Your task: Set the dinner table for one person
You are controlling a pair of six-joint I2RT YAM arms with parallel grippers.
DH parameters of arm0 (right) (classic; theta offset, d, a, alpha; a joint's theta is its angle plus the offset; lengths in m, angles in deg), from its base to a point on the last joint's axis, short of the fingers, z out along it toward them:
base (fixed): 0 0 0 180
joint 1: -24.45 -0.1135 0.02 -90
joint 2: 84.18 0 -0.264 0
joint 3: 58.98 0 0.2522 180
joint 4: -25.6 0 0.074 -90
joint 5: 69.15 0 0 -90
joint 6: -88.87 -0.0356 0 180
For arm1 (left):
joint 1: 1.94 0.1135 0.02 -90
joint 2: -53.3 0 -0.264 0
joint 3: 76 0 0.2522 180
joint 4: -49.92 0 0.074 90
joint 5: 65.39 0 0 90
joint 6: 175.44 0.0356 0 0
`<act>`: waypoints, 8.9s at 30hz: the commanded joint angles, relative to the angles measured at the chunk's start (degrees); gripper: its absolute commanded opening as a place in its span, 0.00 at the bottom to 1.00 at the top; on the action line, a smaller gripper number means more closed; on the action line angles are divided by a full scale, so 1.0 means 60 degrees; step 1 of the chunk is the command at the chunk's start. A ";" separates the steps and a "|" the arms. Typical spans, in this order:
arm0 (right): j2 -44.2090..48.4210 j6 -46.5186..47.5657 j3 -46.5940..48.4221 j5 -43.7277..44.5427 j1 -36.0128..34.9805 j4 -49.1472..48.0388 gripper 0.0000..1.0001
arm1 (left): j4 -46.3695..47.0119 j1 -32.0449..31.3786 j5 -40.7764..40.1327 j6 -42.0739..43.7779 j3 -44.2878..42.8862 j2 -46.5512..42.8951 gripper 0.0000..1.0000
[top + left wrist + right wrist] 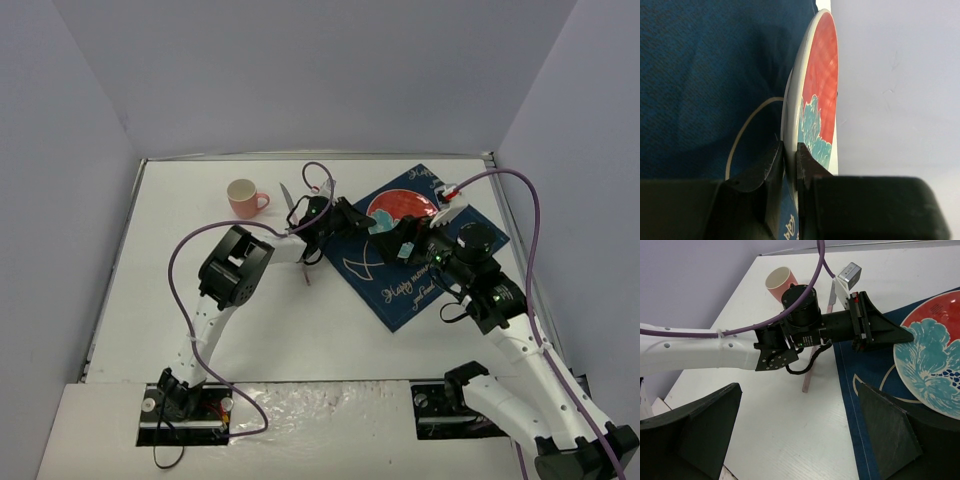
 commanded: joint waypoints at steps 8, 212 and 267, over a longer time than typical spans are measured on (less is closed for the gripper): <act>0.0174 0.0088 0.0252 0.0125 0.0093 -0.0490 1.00 | 0.2811 -0.0207 0.0212 -0.0945 -0.1266 -0.0537 0.00; -0.8662 0.7274 0.6235 0.1022 -0.3317 -0.0391 0.00 | -1.5308 0.1579 -0.4116 0.9462 -0.4211 -0.5858 0.02; -1.2559 0.9750 1.0057 -0.2273 0.4522 -0.1125 0.00 | -1.1490 0.4900 -0.3499 0.9322 0.3192 -1.0315 0.93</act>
